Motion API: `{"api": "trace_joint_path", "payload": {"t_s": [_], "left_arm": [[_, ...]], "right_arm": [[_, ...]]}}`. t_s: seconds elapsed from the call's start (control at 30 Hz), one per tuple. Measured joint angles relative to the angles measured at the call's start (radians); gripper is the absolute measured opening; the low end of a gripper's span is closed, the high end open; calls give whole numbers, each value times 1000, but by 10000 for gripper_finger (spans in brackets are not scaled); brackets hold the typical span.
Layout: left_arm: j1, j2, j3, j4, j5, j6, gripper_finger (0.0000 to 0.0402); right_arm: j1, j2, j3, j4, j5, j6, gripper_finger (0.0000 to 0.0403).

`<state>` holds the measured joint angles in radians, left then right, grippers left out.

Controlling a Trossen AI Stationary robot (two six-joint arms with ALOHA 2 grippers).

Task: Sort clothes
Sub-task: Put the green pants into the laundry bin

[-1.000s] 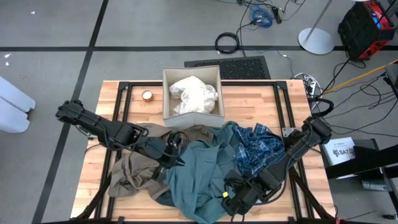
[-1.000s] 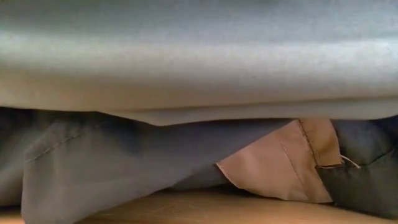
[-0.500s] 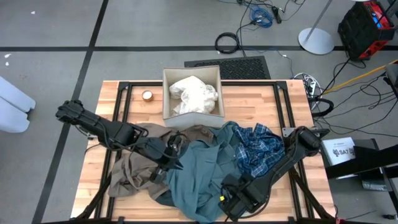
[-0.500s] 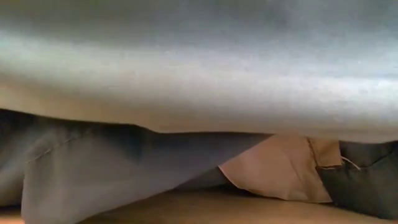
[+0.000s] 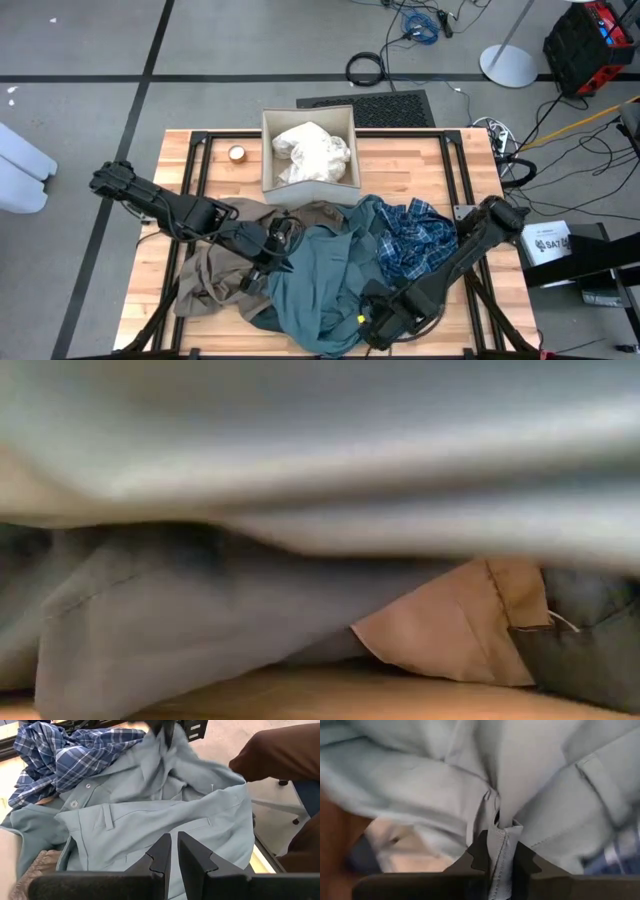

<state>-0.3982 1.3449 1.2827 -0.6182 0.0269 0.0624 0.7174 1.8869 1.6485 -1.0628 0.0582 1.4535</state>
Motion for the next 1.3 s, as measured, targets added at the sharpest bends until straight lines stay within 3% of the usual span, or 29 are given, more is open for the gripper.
{"api": "trace_joint_path", "payload": {"t_s": [0.17,0.33,0.5,0.77,1.1,1.3], "left_arm": [[22,4,-1,19,34,-1,42],[75,66,-45,189,178,7,42],[147,173,-47,317,233,60,42],[204,299,-17,392,135,206,72],[216,347,-5,402,58,172,187],[214,349,-4,453,27,180,210]], "right_arm": [[89,-74,77,-8,-38,-18,12],[173,-92,82,-79,-33,129,8],[202,-70,82,-181,-33,227,15],[201,-61,81,-186,-35,226,17],[201,-61,81,-185,-35,227,17],[201,-61,81,-182,-35,233,17]]}}
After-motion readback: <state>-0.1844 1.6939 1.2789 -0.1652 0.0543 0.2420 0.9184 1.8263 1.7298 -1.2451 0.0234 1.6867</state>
